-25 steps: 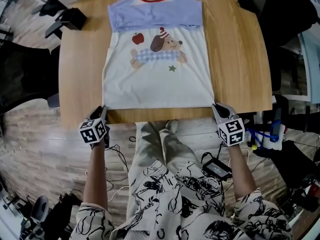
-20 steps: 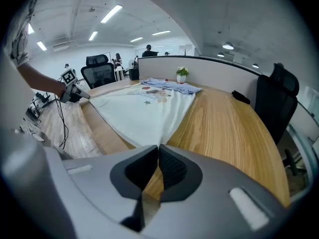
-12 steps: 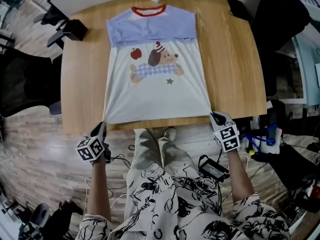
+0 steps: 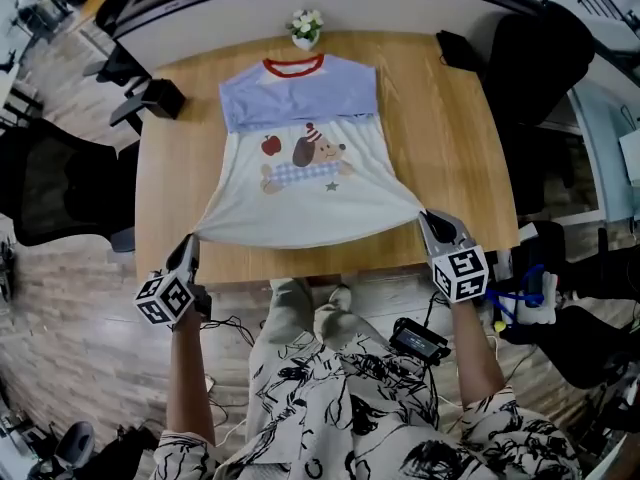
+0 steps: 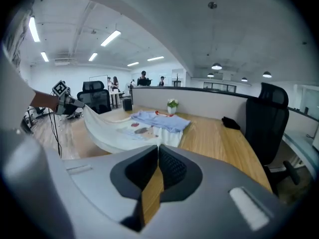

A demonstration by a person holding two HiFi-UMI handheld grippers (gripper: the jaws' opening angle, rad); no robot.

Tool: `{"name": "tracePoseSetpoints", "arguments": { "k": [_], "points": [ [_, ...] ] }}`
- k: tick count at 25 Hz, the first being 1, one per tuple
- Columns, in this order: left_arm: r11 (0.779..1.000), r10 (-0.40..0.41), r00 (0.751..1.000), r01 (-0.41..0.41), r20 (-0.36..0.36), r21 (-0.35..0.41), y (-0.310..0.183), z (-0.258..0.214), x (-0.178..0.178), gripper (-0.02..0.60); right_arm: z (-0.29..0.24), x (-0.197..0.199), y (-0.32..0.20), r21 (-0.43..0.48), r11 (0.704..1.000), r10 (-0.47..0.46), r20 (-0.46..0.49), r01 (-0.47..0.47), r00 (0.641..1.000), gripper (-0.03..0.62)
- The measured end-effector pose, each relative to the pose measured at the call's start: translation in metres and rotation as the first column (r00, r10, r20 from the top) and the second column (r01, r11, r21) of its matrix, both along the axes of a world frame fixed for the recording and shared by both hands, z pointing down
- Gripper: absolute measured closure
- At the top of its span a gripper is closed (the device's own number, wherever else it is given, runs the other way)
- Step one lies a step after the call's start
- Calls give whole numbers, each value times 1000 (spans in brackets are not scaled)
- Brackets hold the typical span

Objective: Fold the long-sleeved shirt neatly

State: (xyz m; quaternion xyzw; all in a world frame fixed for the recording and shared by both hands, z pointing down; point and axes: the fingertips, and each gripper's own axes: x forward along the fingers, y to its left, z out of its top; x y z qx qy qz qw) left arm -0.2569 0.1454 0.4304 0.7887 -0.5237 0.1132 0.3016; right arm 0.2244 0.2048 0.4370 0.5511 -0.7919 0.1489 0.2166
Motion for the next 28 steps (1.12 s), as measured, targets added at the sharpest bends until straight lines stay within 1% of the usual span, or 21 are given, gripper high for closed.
{"name": "tracePoseSetpoints", "arguments": {
  "k": [3,5,10,13,16,21,28],
  "points": [
    [995,12,999,-8,-41,95,-27,-50,8,563,-39,8,-27,78,997,4,28,-7,1000,577],
    [989,27,998,-19,-53,144,-50,-80,10,563,-62,12,-49,114,993,7,31,-10,1000,577],
    [970,68,998,-63,-16,233,-114,-143,20,563,-121,26,-108,197,980,24,17,-27,1000,577],
    [961,79,997,-75,-5,267,-151,-165,26,563,-151,31,-143,242,970,23,-7,-21,1000,577],
    [953,89,996,-89,13,289,-189,-168,27,563,-161,31,-178,263,965,30,-25,-23,999,577],
    [955,81,995,-94,59,283,-260,-161,32,563,-156,42,-241,234,971,58,-31,-49,998,577],
    [969,80,988,-109,134,223,-357,-120,34,563,-124,54,-333,155,983,103,-48,-95,993,577]
  ]
}}
